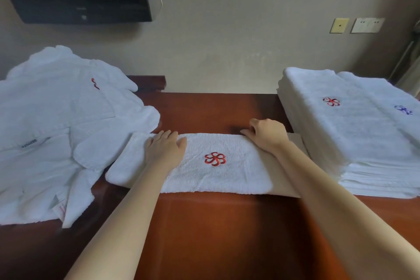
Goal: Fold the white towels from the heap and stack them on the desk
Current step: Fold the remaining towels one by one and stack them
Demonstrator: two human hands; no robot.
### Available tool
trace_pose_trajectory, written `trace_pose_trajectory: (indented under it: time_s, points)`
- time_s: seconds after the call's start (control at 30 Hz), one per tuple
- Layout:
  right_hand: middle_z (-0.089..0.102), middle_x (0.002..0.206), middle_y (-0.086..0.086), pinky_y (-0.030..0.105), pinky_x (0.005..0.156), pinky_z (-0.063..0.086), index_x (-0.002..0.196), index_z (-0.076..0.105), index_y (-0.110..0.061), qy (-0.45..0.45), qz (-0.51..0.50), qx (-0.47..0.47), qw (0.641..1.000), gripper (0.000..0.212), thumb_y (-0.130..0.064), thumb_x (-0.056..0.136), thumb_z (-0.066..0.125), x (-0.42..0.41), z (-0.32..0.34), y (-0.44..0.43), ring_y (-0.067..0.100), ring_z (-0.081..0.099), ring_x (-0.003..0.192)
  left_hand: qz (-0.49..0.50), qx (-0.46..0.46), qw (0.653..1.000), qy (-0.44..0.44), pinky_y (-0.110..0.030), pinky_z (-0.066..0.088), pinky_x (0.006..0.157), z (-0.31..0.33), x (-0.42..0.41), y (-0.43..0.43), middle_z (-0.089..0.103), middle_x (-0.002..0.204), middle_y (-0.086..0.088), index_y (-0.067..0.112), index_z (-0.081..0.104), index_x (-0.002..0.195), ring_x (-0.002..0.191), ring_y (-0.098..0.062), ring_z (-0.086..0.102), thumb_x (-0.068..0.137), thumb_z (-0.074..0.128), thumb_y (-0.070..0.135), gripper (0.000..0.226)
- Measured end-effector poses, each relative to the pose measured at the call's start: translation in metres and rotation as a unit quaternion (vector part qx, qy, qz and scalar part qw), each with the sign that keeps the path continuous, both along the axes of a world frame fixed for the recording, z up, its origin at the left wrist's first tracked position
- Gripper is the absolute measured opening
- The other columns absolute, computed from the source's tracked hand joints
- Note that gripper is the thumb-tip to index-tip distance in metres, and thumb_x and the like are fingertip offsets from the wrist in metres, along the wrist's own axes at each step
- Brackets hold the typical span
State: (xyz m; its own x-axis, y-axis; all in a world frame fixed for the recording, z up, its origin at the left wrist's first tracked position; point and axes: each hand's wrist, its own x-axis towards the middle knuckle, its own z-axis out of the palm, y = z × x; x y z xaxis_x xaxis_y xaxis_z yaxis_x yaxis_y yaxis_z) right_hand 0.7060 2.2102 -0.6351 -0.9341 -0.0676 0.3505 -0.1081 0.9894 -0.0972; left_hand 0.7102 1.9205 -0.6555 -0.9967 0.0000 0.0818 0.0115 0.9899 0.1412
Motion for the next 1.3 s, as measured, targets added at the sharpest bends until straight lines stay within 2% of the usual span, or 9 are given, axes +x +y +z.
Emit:
trace_pose_trajectory:
  time_s: [0.2, 0.3, 0.4, 0.5, 0.7, 0.87, 1.03, 1.23, 1.3]
  points:
    - [0.063, 0.105, 0.003, 0.035, 0.077, 0.035, 0.104, 0.059, -0.015, 0.044, -0.028, 0.059, 0.997, 0.028, -0.039, 0.094, 0.05, 0.011, 0.005, 0.005, 0.027, 0.055, 0.103, 0.008, -0.008, 1.0, -0.009, -0.044, 0.012, 0.117, 0.004, 0.003, 0.003, 0.023, 0.158, 0.002, 0.024, 0.028, 0.149, 0.146, -0.018, 0.015, 0.101, 0.016, 0.047, 0.055]
    - [0.06, 0.104, 0.002, 0.035, 0.077, 0.036, 0.107, 0.058, -0.016, 0.044, 0.015, 0.001, 0.999, 0.021, -0.028, 0.093, 0.049, 0.033, 0.017, -0.03, 0.026, 0.054, 0.101, 0.0, -0.016, 1.0, 0.019, -0.047, 0.016, 0.117, 0.018, 0.01, 0.012, 0.018, 0.159, 0.003, 0.023, 0.032, 0.148, 0.147, -0.017, 0.01, 0.102, 0.024, 0.034, 0.047]
    - [0.062, 0.109, 0.001, 0.035, 0.08, 0.037, 0.114, 0.059, -0.018, 0.03, 0.043, -0.074, 0.996, 0.025, -0.023, 0.093, 0.047, 0.062, 0.017, -0.068, 0.025, 0.056, 0.1, -0.06, 0.095, 0.988, 0.109, -0.044, 0.019, 0.117, 0.026, 0.025, 0.028, 0.032, 0.154, 0.004, 0.019, 0.048, 0.138, 0.145, -0.014, 0.019, 0.1, 0.034, 0.017, 0.04]
    - [0.054, 0.132, 0.001, 0.04, 0.099, 0.034, 0.132, 0.049, -0.018, -0.045, 0.077, -0.103, 0.991, 0.038, -0.033, 0.098, 0.039, 0.087, 0.002, -0.088, 0.024, 0.048, 0.122, -0.088, 0.167, 0.979, 0.076, -0.039, 0.019, 0.118, 0.017, 0.044, 0.034, 0.034, 0.153, 0.007, 0.02, 0.047, 0.139, 0.144, -0.011, 0.021, 0.102, 0.03, 0.02, 0.041]
    - [0.014, 0.16, -0.004, 0.05, 0.115, 0.008, 0.148, 0.025, -0.032, -0.166, 0.014, -0.038, 0.985, 0.057, -0.058, 0.098, 0.017, 0.098, -0.007, -0.046, 0.019, 0.009, 0.148, -0.094, 0.021, 0.995, -0.015, -0.044, 0.004, 0.117, -0.002, 0.044, 0.026, 0.007, 0.161, 0.01, 0.032, 0.019, 0.151, 0.147, -0.011, 0.002, 0.1, 0.016, 0.048, 0.054]
    - [0.01, 0.161, -0.005, 0.05, 0.118, 0.0, 0.15, 0.021, -0.032, -0.178, -0.049, -0.072, 0.98, 0.062, -0.062, 0.096, 0.016, 0.112, -0.01, 0.001, 0.019, 0.005, 0.148, -0.087, -0.001, 0.996, -0.017, -0.045, 0.005, 0.117, -0.007, 0.041, 0.028, 0.005, 0.161, 0.009, 0.033, 0.016, 0.152, 0.148, -0.013, 0.001, 0.098, 0.014, 0.054, 0.057]
    - [0.017, 0.16, 0.002, 0.053, 0.116, 0.008, 0.151, 0.024, -0.025, -0.136, -0.055, -0.083, 0.986, 0.054, -0.047, 0.101, 0.024, 0.115, -0.004, -0.014, 0.019, 0.015, 0.147, -0.083, -0.005, 0.996, -0.032, -0.045, 0.005, 0.117, -0.002, 0.045, 0.032, 0.004, 0.161, 0.008, 0.031, 0.014, 0.152, 0.148, -0.013, 0.0, 0.1, 0.014, 0.048, 0.055]
    - [0.029, 0.155, 0.005, 0.051, 0.115, 0.012, 0.147, 0.033, -0.02, -0.106, 0.047, -0.117, 0.986, 0.047, -0.027, 0.101, 0.032, 0.103, 0.01, -0.084, 0.02, 0.023, 0.144, -0.099, 0.077, 0.992, 0.029, -0.037, 0.02, 0.116, 0.02, 0.05, 0.029, 0.031, 0.154, 0.006, 0.022, 0.041, 0.144, 0.144, -0.013, 0.023, 0.102, 0.029, 0.026, 0.043]
    - [0.035, 0.151, 0.004, 0.052, 0.114, 0.017, 0.145, 0.037, -0.021, -0.122, 0.072, -0.123, 0.982, 0.045, -0.029, 0.101, 0.031, 0.101, 0.009, -0.11, 0.022, 0.029, 0.141, -0.107, 0.083, 0.991, 0.01, -0.039, 0.019, 0.117, 0.021, 0.056, 0.02, 0.027, 0.156, 0.006, 0.024, 0.039, 0.145, 0.144, -0.012, 0.019, 0.102, 0.029, 0.029, 0.044]
